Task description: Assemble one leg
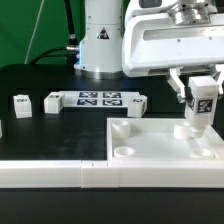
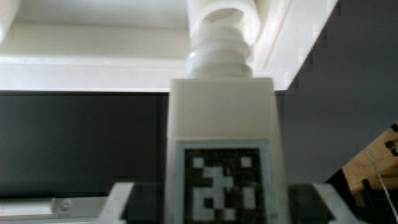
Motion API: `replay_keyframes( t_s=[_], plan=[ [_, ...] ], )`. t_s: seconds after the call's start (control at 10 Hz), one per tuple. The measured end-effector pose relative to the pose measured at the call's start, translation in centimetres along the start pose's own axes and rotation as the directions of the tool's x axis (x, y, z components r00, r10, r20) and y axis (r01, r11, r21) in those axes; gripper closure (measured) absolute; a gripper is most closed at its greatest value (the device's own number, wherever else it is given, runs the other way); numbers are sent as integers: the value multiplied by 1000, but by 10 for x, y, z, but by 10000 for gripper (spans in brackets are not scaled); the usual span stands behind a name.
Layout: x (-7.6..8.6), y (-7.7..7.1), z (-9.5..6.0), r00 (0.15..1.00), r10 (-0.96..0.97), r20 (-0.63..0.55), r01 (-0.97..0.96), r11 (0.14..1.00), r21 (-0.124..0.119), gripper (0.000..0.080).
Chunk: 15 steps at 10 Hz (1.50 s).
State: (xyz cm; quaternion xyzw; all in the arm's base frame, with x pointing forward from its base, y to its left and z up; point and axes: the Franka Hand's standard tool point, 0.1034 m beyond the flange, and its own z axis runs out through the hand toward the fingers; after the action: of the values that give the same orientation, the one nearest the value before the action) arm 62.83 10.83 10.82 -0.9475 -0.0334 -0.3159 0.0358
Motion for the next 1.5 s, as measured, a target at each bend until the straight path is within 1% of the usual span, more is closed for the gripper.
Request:
replay_keyframes(
  t_s=[0.1,0.2,0.5,0.6,0.9,1.0,1.5],
  plan=[
    [-4,1,3,1000,-1,-6,1,1000,-3,509],
    [-12,0,8,1000,-2,20,2,1000,-1,509],
    [-4,-5,19,1000,-7,21,7,1000,7,509],
    [-4,-3,21,1000,-6,21,6,1000,4,509],
    [-8,-5,25,1000,-9,6,9,1000,4,509],
    [-16,-4,30,1000,-9,18,9,1000,2,509],
    [-18,-5,29,1000,-8,2,8,1000,0,509]
  ],
)
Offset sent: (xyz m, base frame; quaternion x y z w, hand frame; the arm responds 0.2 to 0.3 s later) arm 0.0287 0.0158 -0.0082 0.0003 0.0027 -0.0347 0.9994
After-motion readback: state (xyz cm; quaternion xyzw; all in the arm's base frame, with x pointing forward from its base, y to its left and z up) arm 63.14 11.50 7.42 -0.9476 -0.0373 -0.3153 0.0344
